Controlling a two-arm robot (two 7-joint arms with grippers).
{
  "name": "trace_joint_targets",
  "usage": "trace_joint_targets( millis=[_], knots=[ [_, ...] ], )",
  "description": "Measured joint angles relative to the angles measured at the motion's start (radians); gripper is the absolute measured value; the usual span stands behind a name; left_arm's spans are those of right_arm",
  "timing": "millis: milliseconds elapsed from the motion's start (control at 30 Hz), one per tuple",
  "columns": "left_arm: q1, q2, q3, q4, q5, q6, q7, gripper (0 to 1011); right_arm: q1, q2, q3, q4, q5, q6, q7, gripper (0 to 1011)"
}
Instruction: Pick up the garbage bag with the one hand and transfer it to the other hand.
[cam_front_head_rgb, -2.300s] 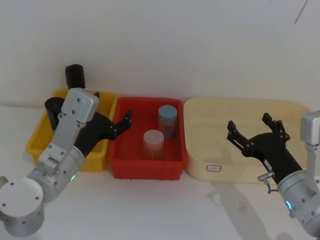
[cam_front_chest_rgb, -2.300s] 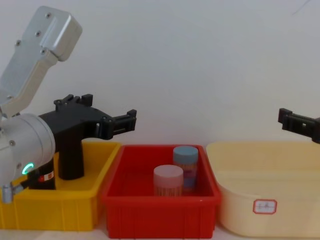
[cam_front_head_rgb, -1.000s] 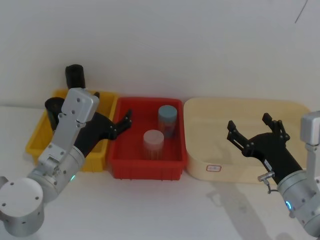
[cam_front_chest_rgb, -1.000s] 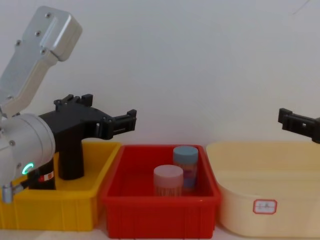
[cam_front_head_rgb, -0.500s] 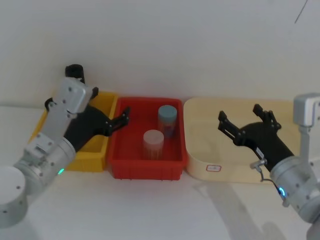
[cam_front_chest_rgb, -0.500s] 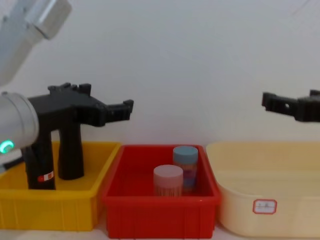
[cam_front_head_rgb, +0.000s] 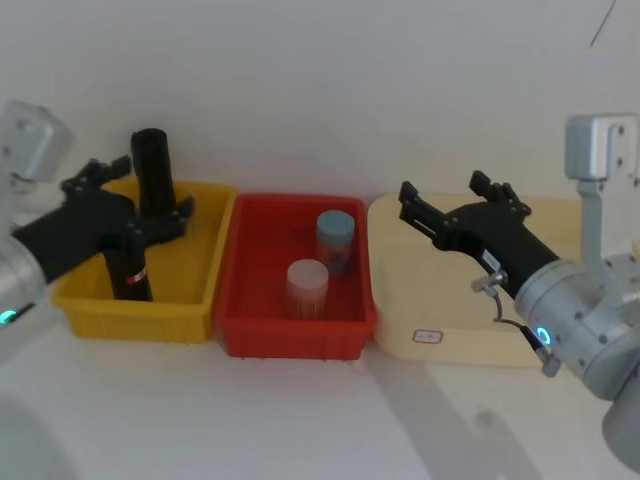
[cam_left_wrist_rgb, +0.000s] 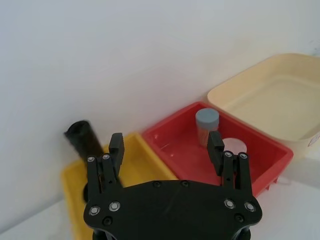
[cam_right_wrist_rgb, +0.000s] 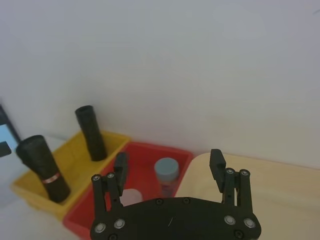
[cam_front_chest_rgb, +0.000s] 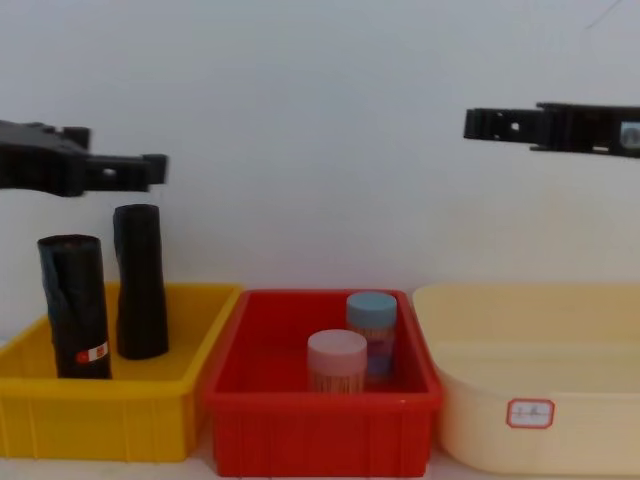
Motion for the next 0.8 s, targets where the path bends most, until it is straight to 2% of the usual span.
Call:
trace_joint_targets(
  millis=[67,133,167,233,367,633,800],
  knots=[
    [0.013,0.016,-0.023,-0.007,-0.018,0.008,-0.009,1001,0.006,-0.003,-0.003,-0.006,0.004,0.021,0.000,1000],
    [0.038,0.040,-0.063,-0.018,-0.053,0.026,-0.023,1001,0.017,-0.008,-0.009,-0.012,0.009,0.051,0.000,1000],
    [0.038,0.040,-0.063,-0.018,-0.053,0.026,-0.023,1001,0.020,-0.009,-0.011,-0.013,0.009,0.056,0.001,999],
    [0.069,0.061,-0.103,-0.026,-0.085,0.041,-0.030,1001,0.030,-0.013,-0.017,-0.014,0.012,0.080,0.005,1000],
    [0.109,0.082,-0.146,-0.034,-0.114,0.054,-0.033,1001,0.048,-0.019,-0.030,-0.007,0.017,0.113,0.016,1000],
    [0.182,0.107,-0.208,-0.033,-0.156,0.064,-0.030,1001,0.073,-0.031,-0.046,0.019,0.022,0.139,0.036,1000],
    [0.198,0.102,-0.221,-0.012,-0.175,0.058,-0.026,1001,0.091,-0.040,-0.054,0.041,0.025,0.146,0.051,1000]
  ],
)
